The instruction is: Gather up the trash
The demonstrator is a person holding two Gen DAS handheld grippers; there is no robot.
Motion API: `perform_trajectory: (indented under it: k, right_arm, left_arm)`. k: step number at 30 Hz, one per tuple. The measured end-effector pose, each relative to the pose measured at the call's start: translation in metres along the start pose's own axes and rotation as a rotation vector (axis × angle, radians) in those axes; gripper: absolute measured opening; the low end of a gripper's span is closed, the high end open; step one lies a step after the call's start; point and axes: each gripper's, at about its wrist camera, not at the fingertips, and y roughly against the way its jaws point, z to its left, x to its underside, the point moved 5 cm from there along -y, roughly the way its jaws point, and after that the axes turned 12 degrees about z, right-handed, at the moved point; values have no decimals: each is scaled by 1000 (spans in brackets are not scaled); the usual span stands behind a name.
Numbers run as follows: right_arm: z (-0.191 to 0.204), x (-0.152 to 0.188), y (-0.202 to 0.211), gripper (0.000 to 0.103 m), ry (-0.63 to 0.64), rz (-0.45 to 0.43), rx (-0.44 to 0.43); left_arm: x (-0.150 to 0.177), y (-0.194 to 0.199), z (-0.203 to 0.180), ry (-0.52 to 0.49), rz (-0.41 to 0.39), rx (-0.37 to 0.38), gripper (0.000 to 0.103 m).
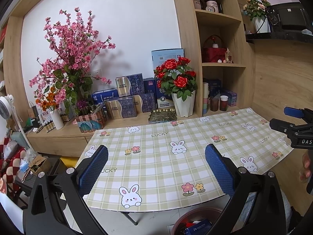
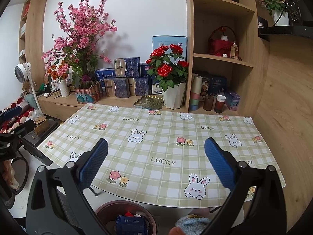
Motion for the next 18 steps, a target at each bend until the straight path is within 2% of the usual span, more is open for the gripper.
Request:
perform_trajectory:
  k: [18]
  right_arm:
    - [0,3,-4,97,7,15,3]
  left_arm:
    - [-2,-2,-2,2,15,-25,97]
